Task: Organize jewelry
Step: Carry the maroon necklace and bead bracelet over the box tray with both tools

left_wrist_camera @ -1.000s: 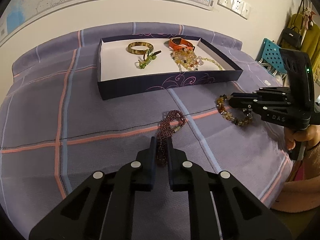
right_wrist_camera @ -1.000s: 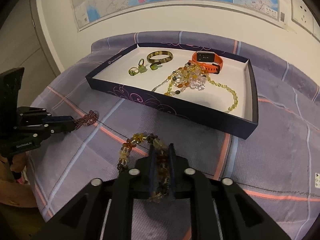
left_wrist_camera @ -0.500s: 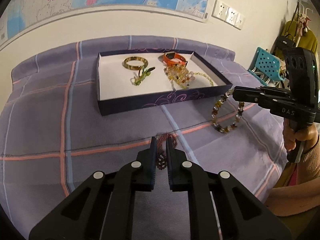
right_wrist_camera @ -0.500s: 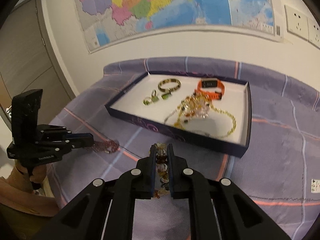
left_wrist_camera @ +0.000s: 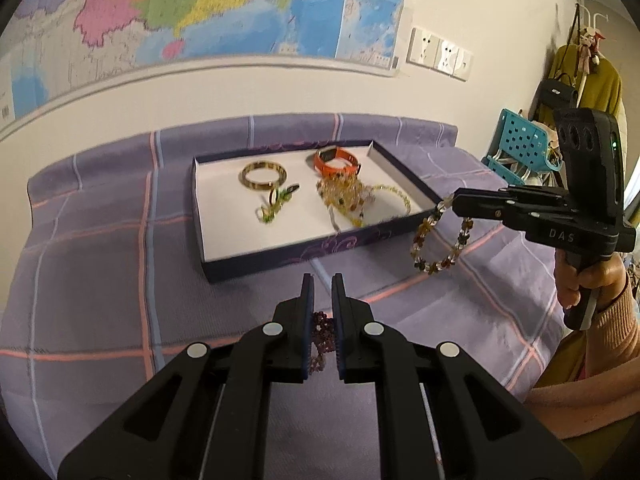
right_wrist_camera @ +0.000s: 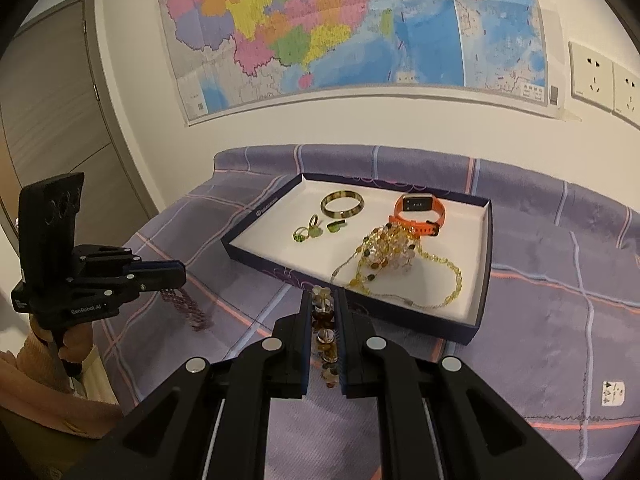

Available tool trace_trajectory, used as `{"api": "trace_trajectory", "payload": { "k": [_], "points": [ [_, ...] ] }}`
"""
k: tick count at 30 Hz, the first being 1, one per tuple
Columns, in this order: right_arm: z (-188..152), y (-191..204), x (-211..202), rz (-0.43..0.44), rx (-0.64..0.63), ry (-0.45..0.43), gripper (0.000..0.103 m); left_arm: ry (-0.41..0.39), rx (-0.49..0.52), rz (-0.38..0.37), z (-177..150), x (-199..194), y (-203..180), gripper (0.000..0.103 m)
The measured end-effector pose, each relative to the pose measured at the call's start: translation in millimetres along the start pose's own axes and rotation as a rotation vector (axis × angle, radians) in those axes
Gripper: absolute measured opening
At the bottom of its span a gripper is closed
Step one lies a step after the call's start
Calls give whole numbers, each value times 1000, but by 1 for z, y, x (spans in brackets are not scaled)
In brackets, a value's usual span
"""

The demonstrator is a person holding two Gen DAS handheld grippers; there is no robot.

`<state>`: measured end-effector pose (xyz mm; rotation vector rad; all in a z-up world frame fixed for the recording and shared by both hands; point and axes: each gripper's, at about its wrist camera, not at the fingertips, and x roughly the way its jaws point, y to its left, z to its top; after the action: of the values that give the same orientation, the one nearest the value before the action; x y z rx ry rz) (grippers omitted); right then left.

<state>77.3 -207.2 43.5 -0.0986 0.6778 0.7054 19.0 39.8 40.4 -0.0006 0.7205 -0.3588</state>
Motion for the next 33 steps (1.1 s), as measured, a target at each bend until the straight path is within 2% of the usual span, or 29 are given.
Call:
{"api": "trace_trajectory", "payload": {
  "k": [15,33],
  "points": [
    [19,-1,-4,5,-26,-35,9,-78,38,3,43,-11,-2,9],
    [48,-13,7,4,-23,-59,9,-102,46,29,82,6,8,9]
  ]
}}
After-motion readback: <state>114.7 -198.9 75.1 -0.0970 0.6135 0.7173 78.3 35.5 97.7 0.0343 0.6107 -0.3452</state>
